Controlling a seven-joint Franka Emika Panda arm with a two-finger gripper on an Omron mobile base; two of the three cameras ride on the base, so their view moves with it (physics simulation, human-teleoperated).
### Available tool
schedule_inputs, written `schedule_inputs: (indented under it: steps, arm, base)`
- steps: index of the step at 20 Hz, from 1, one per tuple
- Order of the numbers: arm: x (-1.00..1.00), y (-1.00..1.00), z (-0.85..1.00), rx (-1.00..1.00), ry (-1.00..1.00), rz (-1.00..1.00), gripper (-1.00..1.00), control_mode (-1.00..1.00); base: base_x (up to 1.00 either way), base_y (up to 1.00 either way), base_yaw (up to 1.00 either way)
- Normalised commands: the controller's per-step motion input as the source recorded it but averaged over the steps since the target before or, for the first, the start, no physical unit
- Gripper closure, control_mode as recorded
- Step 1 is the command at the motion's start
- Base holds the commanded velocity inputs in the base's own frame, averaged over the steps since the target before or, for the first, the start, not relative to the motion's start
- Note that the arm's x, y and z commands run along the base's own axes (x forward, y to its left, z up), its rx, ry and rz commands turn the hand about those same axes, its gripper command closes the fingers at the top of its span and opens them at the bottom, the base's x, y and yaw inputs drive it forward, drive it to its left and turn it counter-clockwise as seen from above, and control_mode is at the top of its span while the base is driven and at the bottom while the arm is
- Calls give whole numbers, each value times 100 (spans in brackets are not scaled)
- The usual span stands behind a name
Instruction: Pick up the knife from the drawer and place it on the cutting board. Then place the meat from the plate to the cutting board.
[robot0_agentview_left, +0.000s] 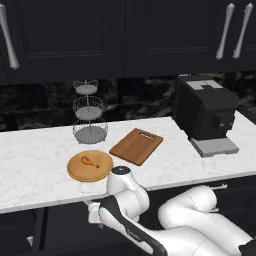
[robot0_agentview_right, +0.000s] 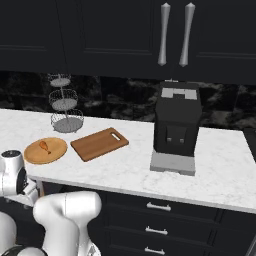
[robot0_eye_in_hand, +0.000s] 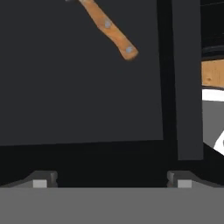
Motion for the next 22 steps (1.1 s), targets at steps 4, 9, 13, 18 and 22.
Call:
schedule_inputs:
  steps: [4,9,13,18,22]
  arm:
    - [34,6,-53,-3,22,3,-100,-100]
    - [29,24,-46,-7,19,1,-100,-100]
    - [2,58,-18,-14,23,1,-100,-100]
    - [-40,78,0,-14,22,4,-100,-100]
    - [-71,70,-5,-13,19,6,-100,-100]
  base:
    - [0,0,0]
    - [0,0,0]
    - [0,0,0]
    - [0,0,0]
    - [0,0,0]
